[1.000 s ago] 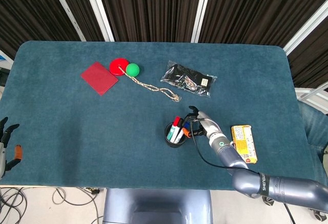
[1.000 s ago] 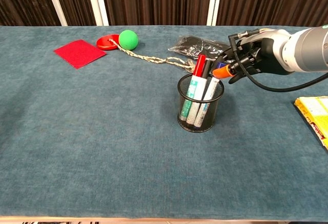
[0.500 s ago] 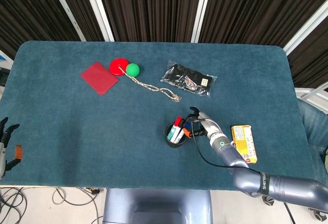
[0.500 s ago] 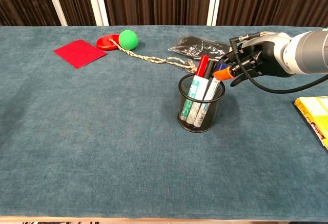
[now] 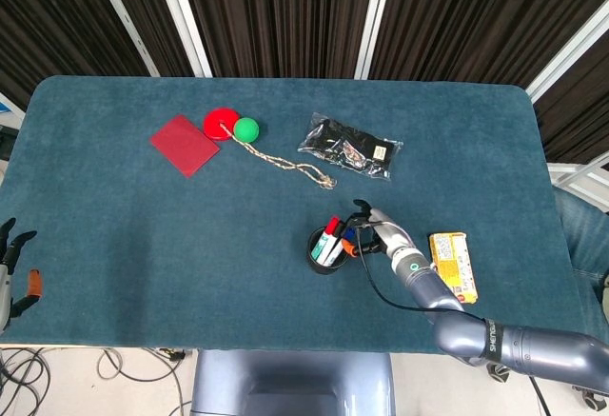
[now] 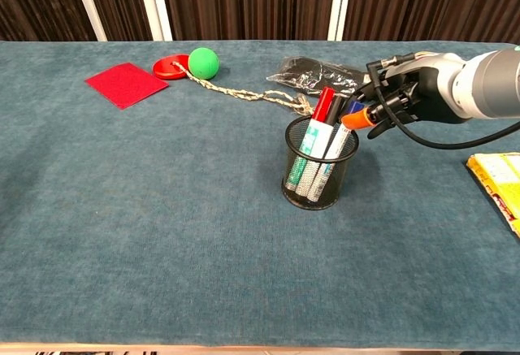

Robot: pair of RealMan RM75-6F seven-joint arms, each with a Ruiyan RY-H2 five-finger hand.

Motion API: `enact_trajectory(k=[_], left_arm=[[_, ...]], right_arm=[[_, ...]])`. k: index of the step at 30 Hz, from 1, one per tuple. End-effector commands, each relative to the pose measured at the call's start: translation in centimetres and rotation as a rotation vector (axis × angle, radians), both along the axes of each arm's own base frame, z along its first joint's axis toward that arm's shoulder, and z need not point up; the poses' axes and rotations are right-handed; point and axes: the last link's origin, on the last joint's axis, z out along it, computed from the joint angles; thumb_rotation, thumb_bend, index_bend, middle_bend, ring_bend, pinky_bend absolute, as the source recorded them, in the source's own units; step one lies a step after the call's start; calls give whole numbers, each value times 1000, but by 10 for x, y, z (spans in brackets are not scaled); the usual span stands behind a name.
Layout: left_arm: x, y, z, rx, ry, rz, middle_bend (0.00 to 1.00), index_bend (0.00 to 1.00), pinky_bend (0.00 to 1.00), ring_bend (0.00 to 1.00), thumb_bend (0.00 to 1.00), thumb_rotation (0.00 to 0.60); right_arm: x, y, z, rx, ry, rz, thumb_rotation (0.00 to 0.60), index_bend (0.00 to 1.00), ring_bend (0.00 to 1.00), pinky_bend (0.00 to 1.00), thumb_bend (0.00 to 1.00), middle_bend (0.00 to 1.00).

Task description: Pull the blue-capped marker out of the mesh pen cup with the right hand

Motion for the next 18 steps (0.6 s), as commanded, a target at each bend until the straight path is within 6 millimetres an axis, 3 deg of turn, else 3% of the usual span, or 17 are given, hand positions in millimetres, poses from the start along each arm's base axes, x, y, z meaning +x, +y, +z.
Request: enact_trajectory(k=[1,18], left_arm=[[0,0,0,-1,-1,1,0,183,10,0,542,600],[0,0,-1,-8,-9,9,0,184,10,0,542,600]], right_arm=[[0,1,0,4,3,2,600,485,0,172,465,0],[-3,4,-1,37,25,18,600,459,0,172,465,0]])
